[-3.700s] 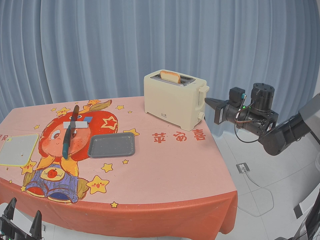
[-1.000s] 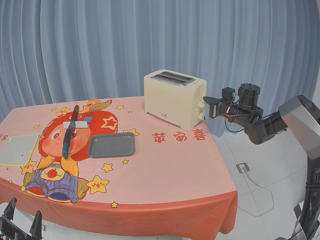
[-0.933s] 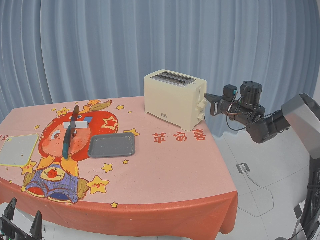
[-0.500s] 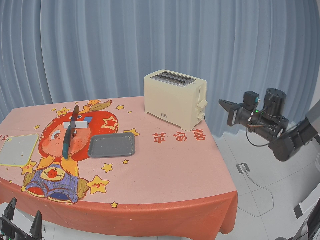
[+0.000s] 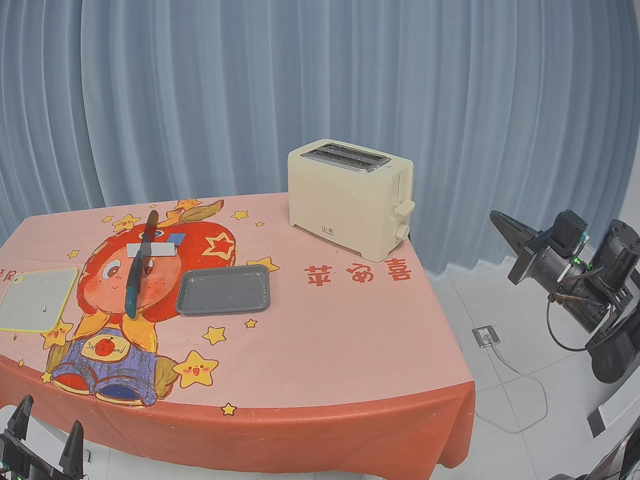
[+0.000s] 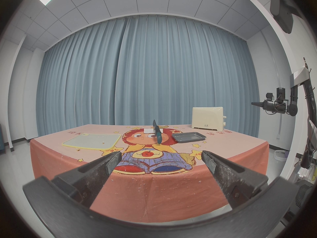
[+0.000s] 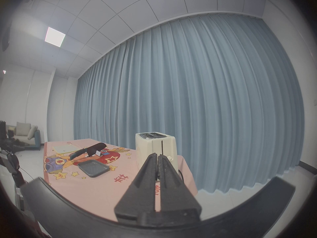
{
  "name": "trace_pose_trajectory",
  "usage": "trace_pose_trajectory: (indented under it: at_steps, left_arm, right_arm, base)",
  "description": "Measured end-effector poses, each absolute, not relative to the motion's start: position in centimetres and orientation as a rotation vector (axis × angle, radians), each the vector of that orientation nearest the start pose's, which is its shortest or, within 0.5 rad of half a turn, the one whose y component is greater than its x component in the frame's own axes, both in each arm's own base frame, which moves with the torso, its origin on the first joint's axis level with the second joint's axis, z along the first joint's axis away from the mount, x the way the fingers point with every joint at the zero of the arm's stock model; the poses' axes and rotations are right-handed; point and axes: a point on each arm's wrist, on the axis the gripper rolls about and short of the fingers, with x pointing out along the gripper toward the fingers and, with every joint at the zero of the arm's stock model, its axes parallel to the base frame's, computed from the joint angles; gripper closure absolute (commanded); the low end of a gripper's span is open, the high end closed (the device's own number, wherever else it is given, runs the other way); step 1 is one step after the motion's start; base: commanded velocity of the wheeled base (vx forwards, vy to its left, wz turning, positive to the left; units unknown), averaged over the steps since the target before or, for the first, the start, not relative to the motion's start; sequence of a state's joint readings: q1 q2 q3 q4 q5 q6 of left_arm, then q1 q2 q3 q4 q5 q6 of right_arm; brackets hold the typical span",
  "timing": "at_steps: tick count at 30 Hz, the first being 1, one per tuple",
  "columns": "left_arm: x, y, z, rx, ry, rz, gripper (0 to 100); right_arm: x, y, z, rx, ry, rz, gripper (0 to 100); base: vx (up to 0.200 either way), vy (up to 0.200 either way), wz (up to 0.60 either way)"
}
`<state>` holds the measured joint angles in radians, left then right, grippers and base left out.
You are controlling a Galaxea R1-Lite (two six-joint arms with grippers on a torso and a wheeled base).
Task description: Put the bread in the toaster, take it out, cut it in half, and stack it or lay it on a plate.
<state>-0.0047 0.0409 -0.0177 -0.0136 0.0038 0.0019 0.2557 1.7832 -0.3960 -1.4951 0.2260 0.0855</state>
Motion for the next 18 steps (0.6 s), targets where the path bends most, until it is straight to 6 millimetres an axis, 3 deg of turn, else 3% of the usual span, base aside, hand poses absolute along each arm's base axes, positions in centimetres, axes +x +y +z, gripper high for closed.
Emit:
trace_pose_trajectory:
  at_steps: [7, 18]
  left_arm:
    - [-2.1, 0.0, 8.3, 0.002, 0.010, -0.001, 0]
    - [-2.1, 0.0, 8.3, 0.002, 0.010, 0.000, 0]
  right_arm:
    - [24.3, 8.1, 15.4, 0.120, -0.064, 0.528, 100]
    - [23.2, 8.4, 16.2, 0.109, -0.092, 0.552, 100]
  base:
    - [0.000, 0.000, 0.00]
    - [0.000, 0.000, 0.00]
